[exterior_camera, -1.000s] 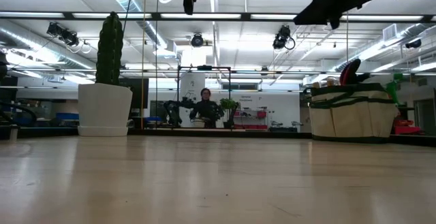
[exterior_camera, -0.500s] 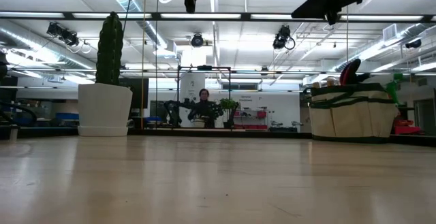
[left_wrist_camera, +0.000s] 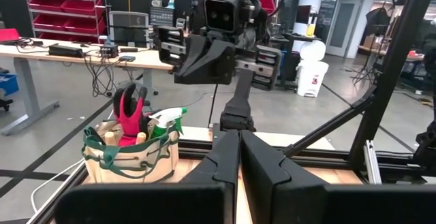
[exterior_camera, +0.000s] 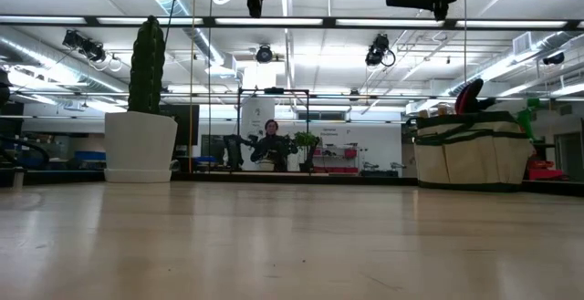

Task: Pick & Place Garden tools in Gardening bag
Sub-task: Return to Home Position

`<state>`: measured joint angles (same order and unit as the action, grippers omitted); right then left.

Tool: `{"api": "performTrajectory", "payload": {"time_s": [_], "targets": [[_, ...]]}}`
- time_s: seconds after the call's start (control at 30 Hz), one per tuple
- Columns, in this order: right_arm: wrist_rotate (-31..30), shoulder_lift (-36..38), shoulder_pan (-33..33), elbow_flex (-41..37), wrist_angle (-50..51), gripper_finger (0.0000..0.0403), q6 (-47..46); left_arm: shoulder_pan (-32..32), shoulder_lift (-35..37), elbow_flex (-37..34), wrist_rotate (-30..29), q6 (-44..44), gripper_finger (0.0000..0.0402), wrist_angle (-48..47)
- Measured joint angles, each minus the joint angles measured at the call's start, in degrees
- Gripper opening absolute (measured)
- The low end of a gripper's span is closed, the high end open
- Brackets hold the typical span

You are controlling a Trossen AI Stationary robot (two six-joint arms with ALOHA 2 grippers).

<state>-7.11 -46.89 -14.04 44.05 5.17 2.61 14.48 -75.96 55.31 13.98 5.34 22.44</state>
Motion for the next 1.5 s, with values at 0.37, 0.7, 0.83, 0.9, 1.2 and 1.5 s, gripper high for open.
{"api": "performTrajectory", "payload": {"time_s": [0.37,0.7,0.83,0.9,1.2,1.5], "targets": [[-2.38,0.0,6.4,0.0,-0.05,0.0,-0.5,0.0,0.0,0.0,0.02,0.0,0.0023,-0.01],[-4.09,0.0,10.39,0.0,-0.68,0.0,-0.64,0.0,0.0,0.0,0.02,0.0,0.0023,-0.02],[-3.98,0.01,11.13,-0.63,-1.68,0.0,-0.64,0.0,0.0,0.0,0.02,0.0,0.0023,0.0],[-3.95,0.0,11.29,-2.25,-3.4,0.0,-0.63,0.0,0.0,0.0,0.02,0.02,0.0023,-0.02],[-2.3,-0.01,11.28,-12.64,-13.65,0.0,-2.34,0.0,0.0,-0.02,0.02,0.02,0.0023,-0.02],[2.1,3.99,11.23,-20.29,-14.62,0.0,-1.66,0.0,0.0,-0.02,0.02,-0.02,0.0023,-0.02]]}}
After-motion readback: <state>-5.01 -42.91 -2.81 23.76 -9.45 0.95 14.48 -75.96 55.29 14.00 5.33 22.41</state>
